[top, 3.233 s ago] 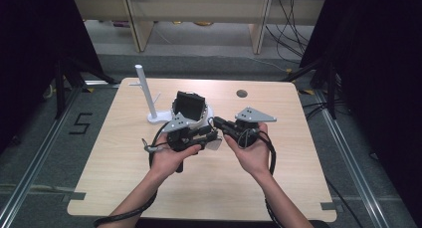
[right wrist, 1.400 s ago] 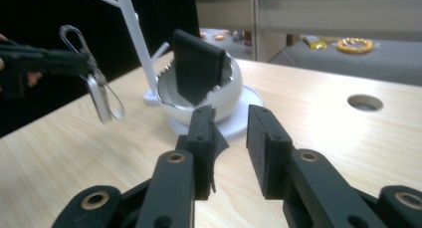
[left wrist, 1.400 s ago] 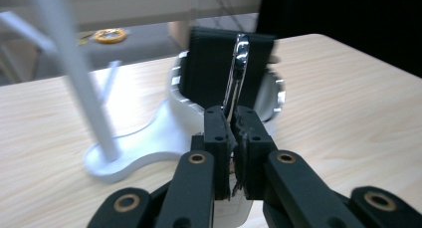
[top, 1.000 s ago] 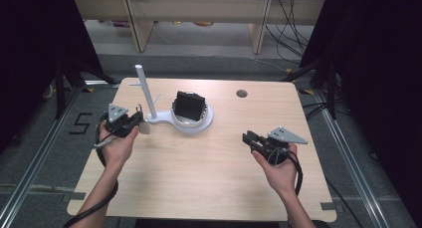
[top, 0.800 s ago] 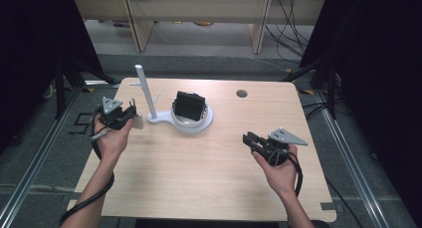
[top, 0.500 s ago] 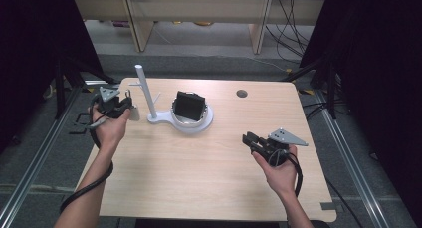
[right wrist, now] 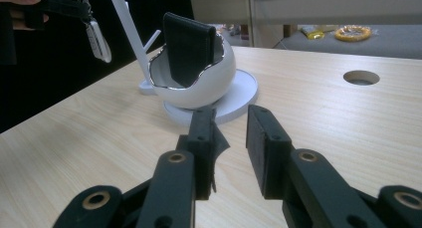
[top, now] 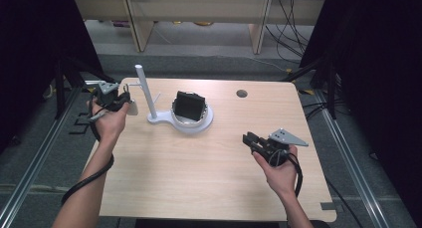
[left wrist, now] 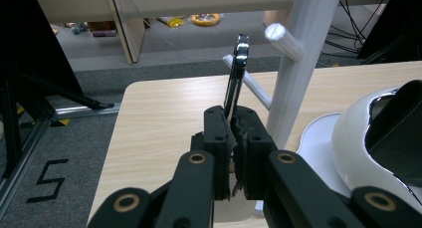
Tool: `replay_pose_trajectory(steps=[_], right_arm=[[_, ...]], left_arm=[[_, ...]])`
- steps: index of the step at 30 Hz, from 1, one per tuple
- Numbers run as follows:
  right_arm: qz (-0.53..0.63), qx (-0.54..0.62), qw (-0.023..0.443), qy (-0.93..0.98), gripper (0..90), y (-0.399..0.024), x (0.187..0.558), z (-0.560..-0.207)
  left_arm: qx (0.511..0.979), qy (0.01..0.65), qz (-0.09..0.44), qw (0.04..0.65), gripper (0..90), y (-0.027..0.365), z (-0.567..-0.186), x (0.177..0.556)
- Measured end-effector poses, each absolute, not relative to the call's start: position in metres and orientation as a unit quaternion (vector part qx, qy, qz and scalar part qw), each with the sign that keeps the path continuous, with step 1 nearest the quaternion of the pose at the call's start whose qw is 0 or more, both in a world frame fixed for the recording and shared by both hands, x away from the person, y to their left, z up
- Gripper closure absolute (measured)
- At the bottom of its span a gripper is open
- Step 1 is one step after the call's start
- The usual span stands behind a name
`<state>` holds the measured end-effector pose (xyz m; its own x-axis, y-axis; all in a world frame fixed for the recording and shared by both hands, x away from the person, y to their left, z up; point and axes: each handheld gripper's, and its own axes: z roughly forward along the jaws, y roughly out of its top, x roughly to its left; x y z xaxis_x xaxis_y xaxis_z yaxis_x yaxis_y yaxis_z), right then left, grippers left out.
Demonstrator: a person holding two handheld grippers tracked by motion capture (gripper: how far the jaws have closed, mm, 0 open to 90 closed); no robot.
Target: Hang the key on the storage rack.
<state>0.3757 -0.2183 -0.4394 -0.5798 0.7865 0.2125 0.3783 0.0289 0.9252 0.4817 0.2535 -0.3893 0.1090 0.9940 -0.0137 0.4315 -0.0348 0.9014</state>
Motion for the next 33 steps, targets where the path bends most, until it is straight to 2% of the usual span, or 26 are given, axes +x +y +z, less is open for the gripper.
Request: replay_pose_trajectory(steps=[1,4,5,17,25,26,33], right_arm=[[0.551,0.435,0.171,0.691,73.8,-0.217,0.374,-0.438],[0.554,0.417,0.192,0.695,73.9,-0.218,0.377,-0.441],[0.555,0.428,0.178,0.690,73.9,-0.217,0.376,-0.441],[0.551,0.420,0.189,0.696,74.0,-0.220,0.378,-0.443],[0.545,0.426,0.184,0.698,73.9,-0.221,0.379,-0.445],[0.543,0.440,0.172,0.694,73.9,-0.219,0.377,-0.445],[0.548,0.429,0.178,0.696,73.9,-0.222,0.381,-0.447]], left_arm=[[0.627,0.568,0.352,0.401,84.9,0.253,-0.389,0.482],[0.627,0.565,0.357,0.400,84.9,0.252,-0.387,0.481],[0.628,0.564,0.358,0.399,84.9,0.251,-0.387,0.481],[0.633,0.556,0.376,0.386,84.8,0.241,-0.383,0.476],[0.640,0.544,0.400,0.366,84.6,0.233,-0.385,0.474],[0.641,0.543,0.402,0.365,84.6,0.233,-0.385,0.474],[0.646,0.532,0.413,0.360,84.4,0.229,-0.382,0.472]])
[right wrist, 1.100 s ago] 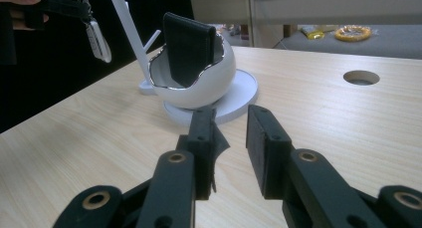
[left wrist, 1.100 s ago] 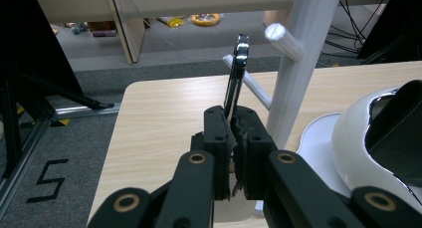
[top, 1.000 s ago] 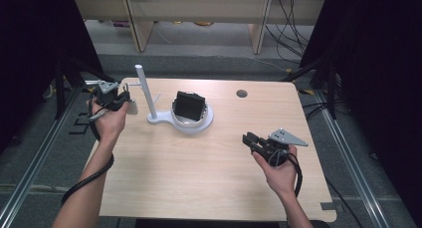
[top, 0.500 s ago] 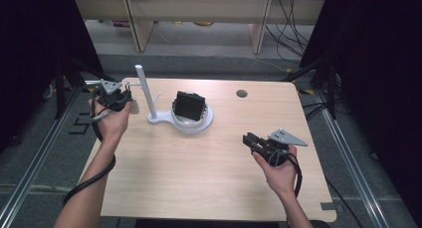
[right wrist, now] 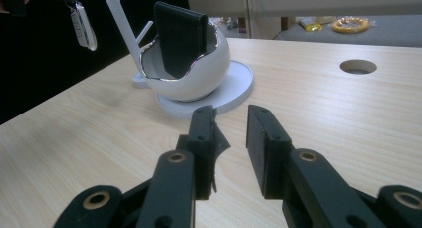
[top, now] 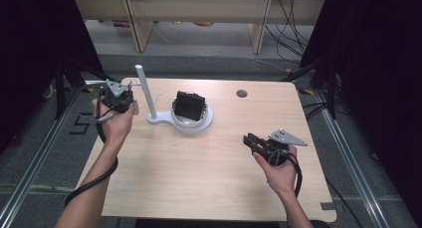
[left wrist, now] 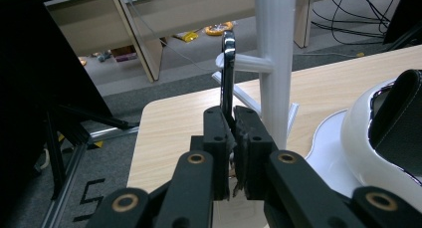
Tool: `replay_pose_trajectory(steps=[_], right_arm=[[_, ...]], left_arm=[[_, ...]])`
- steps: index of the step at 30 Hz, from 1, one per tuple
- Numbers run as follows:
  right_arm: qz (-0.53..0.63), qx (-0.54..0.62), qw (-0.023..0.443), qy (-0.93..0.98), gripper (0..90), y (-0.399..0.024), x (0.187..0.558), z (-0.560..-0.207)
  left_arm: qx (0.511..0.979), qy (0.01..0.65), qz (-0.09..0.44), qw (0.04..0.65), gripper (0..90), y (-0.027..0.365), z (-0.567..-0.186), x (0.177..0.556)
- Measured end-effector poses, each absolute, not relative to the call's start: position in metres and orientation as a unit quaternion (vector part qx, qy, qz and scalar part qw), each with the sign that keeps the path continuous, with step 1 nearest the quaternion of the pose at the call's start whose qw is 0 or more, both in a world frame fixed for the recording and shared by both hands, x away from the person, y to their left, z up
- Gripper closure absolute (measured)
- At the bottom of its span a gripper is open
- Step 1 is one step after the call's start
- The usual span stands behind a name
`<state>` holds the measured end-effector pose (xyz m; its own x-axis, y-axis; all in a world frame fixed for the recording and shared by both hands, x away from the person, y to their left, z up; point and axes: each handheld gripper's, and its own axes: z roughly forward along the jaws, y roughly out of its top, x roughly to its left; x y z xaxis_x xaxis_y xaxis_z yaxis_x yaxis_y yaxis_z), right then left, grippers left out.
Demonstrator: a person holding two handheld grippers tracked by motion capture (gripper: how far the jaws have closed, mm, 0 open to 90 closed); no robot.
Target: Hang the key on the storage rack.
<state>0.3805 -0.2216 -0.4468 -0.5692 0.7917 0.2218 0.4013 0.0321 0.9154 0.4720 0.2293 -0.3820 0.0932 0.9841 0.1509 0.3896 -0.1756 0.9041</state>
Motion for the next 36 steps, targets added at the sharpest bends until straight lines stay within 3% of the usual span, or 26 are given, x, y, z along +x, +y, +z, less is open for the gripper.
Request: replay_pose_trajectory(steps=[9,13,17,23,26,27,29,35,36], right_arm=[[0.545,0.434,0.175,0.696,73.5,-0.220,0.380,-0.448],[0.545,0.432,0.176,0.696,72.8,-0.221,0.380,-0.448],[0.539,0.431,0.193,0.698,72.2,-0.224,0.381,-0.448],[0.533,0.447,0.183,0.695,70.6,-0.231,0.378,-0.448],[0.529,0.439,0.201,0.698,69.4,-0.237,0.381,-0.451],[0.527,0.456,0.184,0.693,68.7,-0.237,0.378,-0.450],[0.519,0.442,0.210,0.701,68.0,-0.243,0.380,-0.454],[0.516,0.458,0.199,0.696,64.6,-0.248,0.378,-0.467],[0.511,0.443,0.216,0.705,64.3,-0.251,0.380,-0.470]], left_arm=[[0.658,0.506,0.416,0.371,83.3,0.227,-0.387,0.472],[0.653,0.499,0.413,0.393,63.3,0.227,-0.387,0.470],[0.659,0.491,0.398,0.408,54.7,0.230,-0.394,0.460],[0.658,0.478,0.373,0.447,43.0,0.242,-0.414,0.436],[0.654,0.473,0.364,0.465,40.9,0.252,-0.429,0.416],[0.651,0.474,0.363,0.469,40.6,0.255,-0.435,0.409],[0.643,0.478,0.364,0.475,40.5,0.261,-0.446,0.396],[0.627,0.493,0.352,0.489,40.1,0.265,-0.484,0.361],[0.625,0.495,0.348,0.493,40.0,0.263,-0.493,0.355]])
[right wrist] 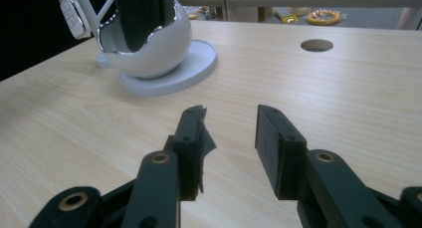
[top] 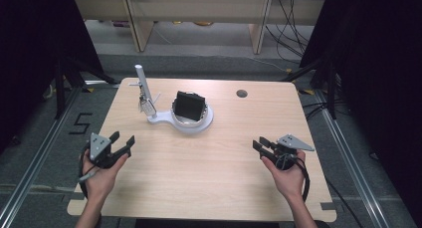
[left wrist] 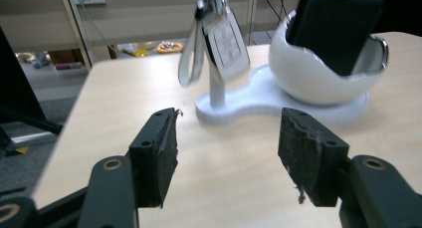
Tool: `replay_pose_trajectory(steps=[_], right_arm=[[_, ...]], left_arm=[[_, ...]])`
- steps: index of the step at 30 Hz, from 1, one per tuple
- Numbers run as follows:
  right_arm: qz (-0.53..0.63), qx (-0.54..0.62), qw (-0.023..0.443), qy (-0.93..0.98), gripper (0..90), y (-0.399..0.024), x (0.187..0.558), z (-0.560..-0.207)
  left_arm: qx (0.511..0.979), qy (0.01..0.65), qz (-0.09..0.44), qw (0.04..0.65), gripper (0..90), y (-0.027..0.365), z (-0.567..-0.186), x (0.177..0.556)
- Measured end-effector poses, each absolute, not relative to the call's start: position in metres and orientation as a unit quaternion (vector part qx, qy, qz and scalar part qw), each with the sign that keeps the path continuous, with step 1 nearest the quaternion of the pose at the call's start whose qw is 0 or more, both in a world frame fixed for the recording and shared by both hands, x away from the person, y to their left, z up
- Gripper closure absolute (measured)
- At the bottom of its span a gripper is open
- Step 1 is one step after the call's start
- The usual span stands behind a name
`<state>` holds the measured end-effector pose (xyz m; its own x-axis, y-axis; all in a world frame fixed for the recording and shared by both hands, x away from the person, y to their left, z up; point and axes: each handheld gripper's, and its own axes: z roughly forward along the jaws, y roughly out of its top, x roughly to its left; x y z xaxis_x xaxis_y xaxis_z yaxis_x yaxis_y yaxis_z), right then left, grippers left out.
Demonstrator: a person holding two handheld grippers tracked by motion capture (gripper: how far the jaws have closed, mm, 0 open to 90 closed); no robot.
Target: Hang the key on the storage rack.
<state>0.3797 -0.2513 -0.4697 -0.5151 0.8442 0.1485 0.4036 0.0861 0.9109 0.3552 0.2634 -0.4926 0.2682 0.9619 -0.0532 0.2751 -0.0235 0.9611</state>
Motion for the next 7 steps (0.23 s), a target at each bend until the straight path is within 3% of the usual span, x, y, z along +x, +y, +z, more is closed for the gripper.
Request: replay_pose_trajectory(steps=[7], right_arm=[[0.514,0.452,0.201,0.701,58.4,-0.251,0.379,-0.479]], left_arm=[[0.620,0.482,0.342,0.516,34.8,0.254,-0.512,0.342]])
